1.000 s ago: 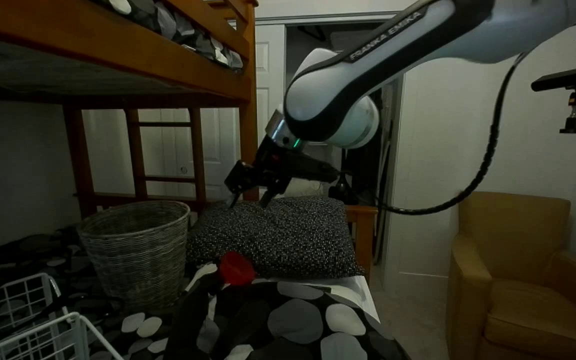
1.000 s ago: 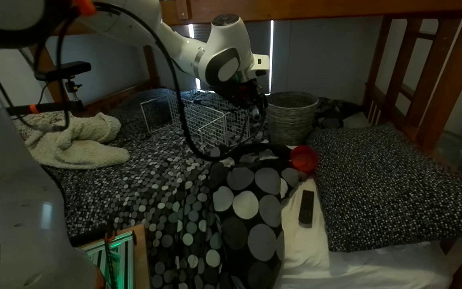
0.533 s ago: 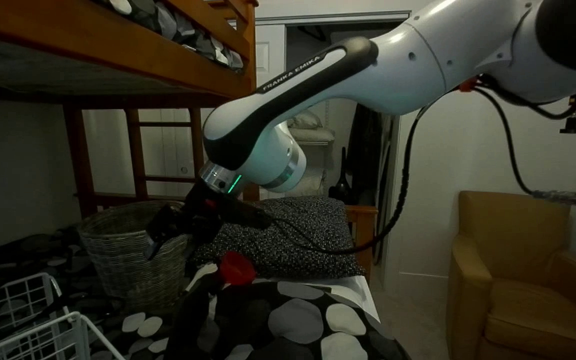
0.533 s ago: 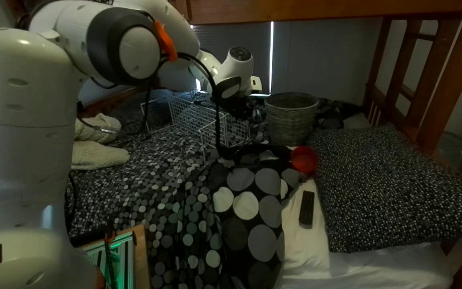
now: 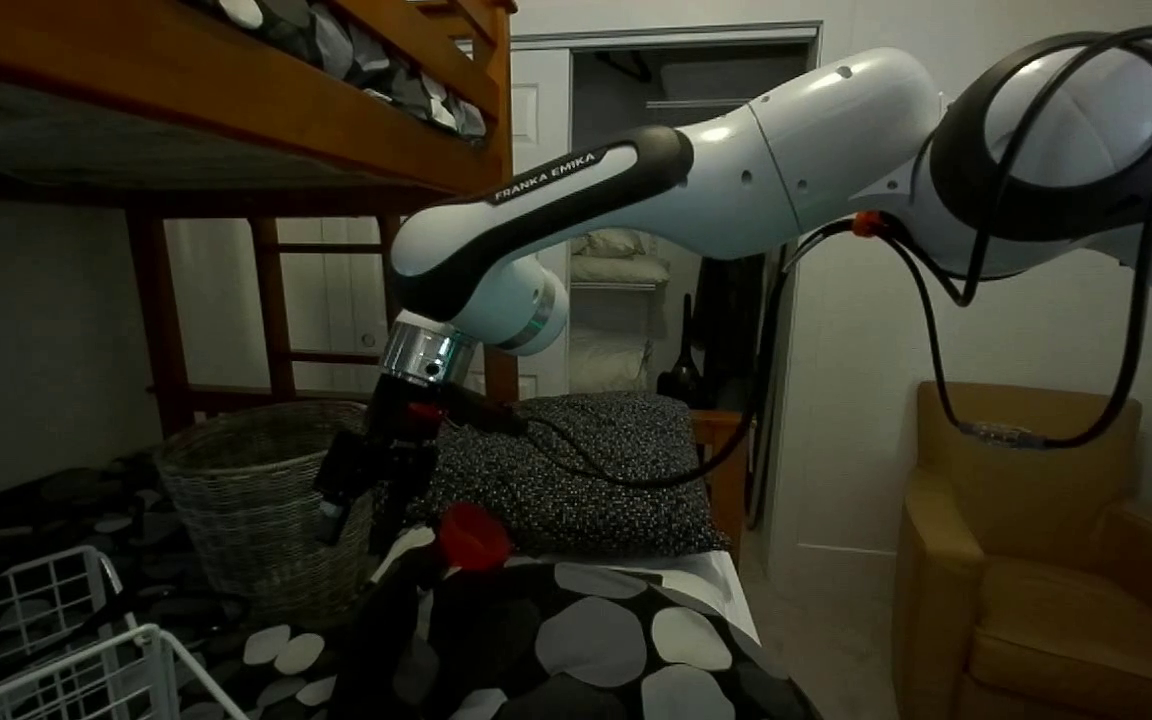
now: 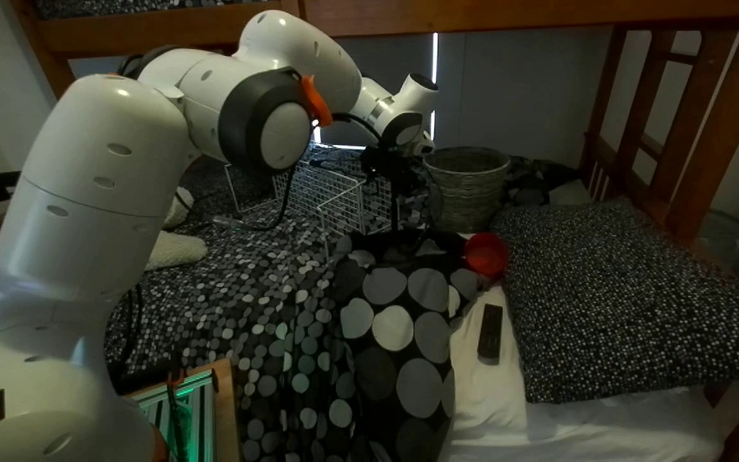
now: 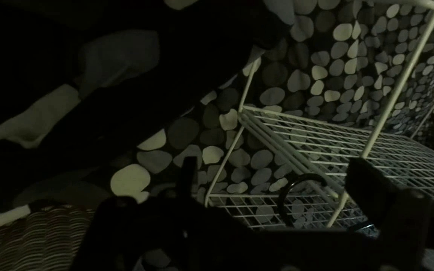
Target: Put the black hanger in the basket
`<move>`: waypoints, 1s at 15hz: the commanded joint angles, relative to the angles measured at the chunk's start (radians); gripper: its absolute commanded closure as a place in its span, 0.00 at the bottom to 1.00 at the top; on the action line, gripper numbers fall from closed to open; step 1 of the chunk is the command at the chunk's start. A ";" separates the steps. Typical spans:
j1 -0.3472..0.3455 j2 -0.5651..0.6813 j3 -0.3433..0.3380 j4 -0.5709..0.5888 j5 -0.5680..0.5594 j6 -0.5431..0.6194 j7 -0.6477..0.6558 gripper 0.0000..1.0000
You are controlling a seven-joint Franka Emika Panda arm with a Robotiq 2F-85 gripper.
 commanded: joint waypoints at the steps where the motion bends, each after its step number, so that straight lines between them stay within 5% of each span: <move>1: 0.012 0.007 -0.012 0.022 -0.007 -0.012 0.000 0.00; 6: 0.077 0.039 -0.035 -0.043 -0.028 0.419 0.071 0.00; 15: 0.164 0.121 -0.040 -0.005 -0.140 0.457 0.141 0.06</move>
